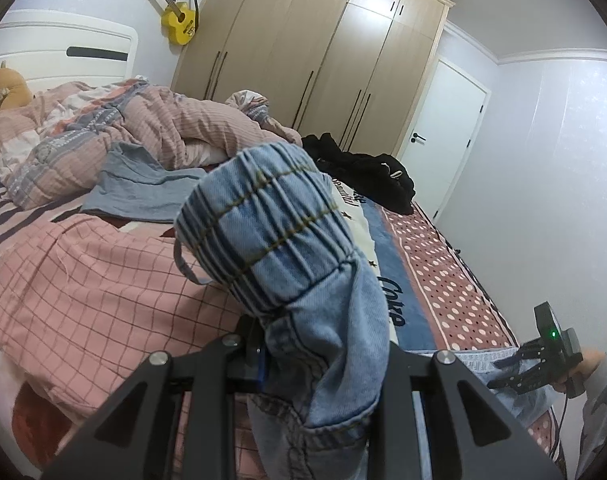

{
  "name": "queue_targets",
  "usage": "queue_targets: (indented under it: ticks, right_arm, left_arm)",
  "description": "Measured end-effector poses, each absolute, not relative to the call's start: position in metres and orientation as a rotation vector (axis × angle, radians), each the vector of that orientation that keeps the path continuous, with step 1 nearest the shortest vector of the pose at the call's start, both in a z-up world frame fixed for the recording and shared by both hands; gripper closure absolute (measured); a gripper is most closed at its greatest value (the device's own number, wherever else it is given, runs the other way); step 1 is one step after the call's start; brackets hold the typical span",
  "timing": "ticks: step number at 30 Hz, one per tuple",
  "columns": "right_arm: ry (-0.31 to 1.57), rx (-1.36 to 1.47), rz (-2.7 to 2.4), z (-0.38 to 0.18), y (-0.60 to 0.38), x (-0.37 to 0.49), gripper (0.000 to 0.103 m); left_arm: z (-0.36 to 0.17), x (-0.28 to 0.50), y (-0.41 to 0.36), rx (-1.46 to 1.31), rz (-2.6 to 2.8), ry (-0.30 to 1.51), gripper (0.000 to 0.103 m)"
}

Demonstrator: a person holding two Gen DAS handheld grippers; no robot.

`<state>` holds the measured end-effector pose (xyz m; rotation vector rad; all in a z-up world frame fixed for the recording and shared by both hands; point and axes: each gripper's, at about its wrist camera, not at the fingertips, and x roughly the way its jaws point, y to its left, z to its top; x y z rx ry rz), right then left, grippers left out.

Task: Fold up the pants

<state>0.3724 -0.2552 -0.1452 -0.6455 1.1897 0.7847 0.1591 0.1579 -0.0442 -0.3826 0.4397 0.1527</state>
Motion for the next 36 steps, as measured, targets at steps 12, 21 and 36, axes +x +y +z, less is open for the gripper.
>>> queue_targets:
  ticks: [12, 21, 36]
  right_arm:
    - [0.93, -0.718, 0.632, -0.116, -0.252, 0.347, 0.1]
    - [0.993, -0.719, 0.501, -0.142, -0.232, 0.393, 0.098]
    - [1.053, -0.541, 0.441, -0.128, -0.331, 0.389, 0.047]
  left_arm:
    - [-0.046, 0.158, 0.16, -0.391, 0.141, 0.437, 0.082]
    - [-0.045, 0.154, 0.161, -0.388, 0.134, 0.435, 0.082]
    - [-0.042, 0.156, 0.148, -0.359, 0.123, 0.438, 0.082]
